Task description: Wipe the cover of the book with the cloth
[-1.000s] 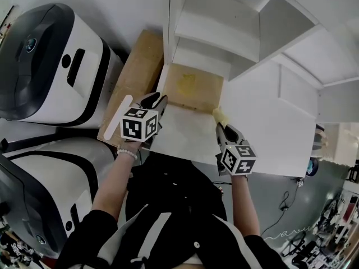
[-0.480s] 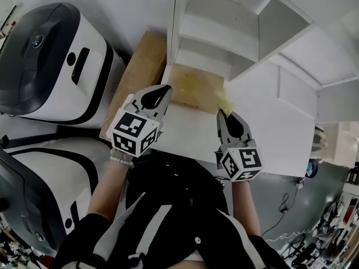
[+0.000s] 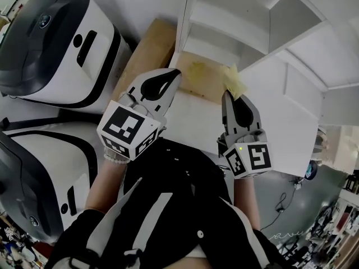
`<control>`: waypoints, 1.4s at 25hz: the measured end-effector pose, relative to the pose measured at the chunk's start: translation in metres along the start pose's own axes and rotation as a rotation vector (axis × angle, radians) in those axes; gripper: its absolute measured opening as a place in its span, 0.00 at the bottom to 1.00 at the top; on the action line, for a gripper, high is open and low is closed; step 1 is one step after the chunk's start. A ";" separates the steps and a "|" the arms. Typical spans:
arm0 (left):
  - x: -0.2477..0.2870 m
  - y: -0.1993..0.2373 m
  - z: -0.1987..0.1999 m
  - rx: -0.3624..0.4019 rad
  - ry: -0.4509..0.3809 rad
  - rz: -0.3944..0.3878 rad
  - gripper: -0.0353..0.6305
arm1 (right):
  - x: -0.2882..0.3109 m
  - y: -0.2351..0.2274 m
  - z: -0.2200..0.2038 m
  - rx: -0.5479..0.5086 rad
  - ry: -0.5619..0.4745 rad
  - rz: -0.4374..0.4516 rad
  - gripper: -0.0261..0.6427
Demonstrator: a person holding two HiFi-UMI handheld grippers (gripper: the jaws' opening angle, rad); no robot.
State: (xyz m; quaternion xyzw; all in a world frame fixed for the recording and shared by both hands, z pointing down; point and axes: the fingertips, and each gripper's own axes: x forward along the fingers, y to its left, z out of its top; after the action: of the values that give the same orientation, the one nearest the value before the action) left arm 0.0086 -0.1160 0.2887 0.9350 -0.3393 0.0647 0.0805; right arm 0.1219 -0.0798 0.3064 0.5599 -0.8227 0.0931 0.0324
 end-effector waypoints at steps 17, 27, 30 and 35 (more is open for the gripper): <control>-0.010 -0.003 0.008 -0.013 -0.038 -0.004 0.06 | 0.003 0.013 0.013 -0.010 -0.015 0.025 0.09; -0.008 -0.002 0.007 -0.020 -0.038 -0.008 0.06 | 0.004 0.011 0.011 -0.016 -0.001 0.019 0.09; -0.008 -0.001 0.006 -0.024 -0.036 -0.009 0.06 | 0.005 0.012 0.010 -0.017 0.003 0.021 0.09; -0.007 -0.001 0.007 -0.025 -0.037 -0.011 0.06 | 0.007 0.012 0.010 -0.019 0.008 0.024 0.09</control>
State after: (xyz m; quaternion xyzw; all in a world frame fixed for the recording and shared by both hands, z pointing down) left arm 0.0045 -0.1121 0.2807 0.9368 -0.3364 0.0429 0.0862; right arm 0.1089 -0.0834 0.2967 0.5491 -0.8301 0.0880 0.0398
